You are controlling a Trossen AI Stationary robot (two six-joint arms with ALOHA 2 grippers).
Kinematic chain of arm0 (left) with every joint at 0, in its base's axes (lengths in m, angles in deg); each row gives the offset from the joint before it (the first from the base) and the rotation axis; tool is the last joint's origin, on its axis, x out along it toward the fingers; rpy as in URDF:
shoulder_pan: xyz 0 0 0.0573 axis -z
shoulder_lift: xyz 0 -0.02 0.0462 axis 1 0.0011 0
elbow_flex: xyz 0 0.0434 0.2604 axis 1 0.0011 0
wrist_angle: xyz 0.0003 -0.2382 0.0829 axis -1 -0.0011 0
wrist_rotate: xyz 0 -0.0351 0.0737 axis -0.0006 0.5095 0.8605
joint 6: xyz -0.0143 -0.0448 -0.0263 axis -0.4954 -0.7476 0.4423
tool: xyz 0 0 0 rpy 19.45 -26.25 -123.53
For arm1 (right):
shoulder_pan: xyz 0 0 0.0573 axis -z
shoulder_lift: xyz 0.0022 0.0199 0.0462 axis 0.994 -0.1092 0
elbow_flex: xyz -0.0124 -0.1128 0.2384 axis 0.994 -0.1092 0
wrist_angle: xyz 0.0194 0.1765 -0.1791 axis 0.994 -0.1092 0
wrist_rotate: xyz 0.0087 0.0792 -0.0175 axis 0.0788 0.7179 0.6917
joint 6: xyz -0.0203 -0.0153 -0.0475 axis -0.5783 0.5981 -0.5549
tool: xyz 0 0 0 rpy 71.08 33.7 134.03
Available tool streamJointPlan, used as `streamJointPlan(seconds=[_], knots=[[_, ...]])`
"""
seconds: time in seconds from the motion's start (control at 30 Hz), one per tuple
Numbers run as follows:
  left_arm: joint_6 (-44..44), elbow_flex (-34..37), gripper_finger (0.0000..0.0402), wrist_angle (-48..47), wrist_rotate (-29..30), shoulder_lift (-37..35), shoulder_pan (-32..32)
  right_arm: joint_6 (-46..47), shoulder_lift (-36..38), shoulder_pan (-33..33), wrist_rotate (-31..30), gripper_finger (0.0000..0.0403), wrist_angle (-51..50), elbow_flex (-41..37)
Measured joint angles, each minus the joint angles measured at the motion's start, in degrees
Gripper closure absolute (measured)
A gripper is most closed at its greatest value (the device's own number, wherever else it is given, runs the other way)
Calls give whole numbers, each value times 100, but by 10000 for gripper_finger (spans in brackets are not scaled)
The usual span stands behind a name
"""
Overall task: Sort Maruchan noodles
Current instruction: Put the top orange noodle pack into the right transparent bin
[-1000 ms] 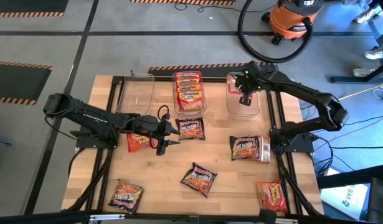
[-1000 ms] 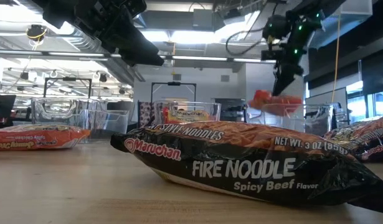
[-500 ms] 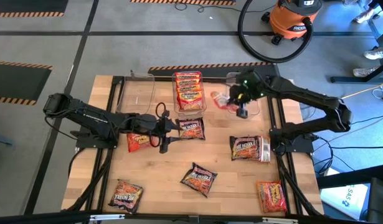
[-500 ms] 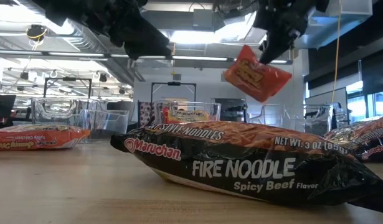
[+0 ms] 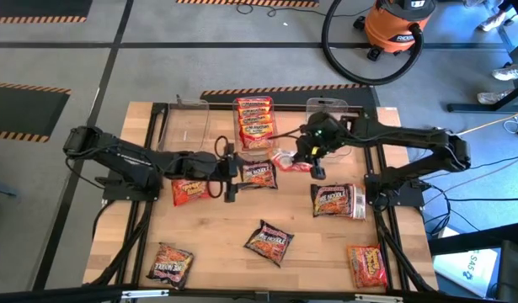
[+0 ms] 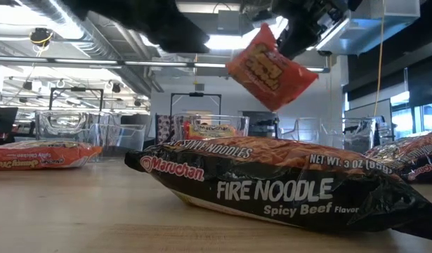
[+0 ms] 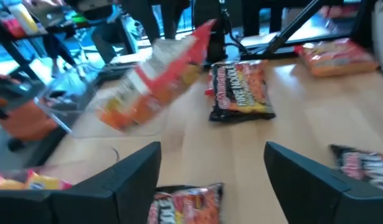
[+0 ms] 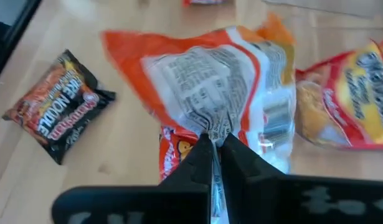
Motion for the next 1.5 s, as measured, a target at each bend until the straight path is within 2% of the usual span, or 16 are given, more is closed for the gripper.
streamJointPlan(seconds=[0.2,0.37,0.5,0.73,0.9,1.07,1.23,1.33,1.5], knots=[[910,-594,103,-4,110,559,-23,146,-265,-273,142,403,307,1],[1329,-940,103,1,113,954,-29,243,-385,-411,268,403,565,-1],[1533,-1101,103,-5,173,1291,-40,297,-378,-400,433,403,635,-1],[1525,-1221,108,22,701,1661,-44,339,-378,-397,670,403,758,-3],[1305,-1225,139,133,531,1751,-82,341,-378,-397,772,403,924,-3],[900,-1225,206,122,88,1736,-214,485,-378,-397,811,390,1021,-3],[664,-1225,263,-1,47,1733,-232,887,-351,-395,538,357,1278,1],[436,-1223,266,-254,92,1676,-232,894,-251,-393,312,317,1110,4],[-81,-1220,266,-676,461,1596,-252,869,-32,-391,-542,226,330,266]])
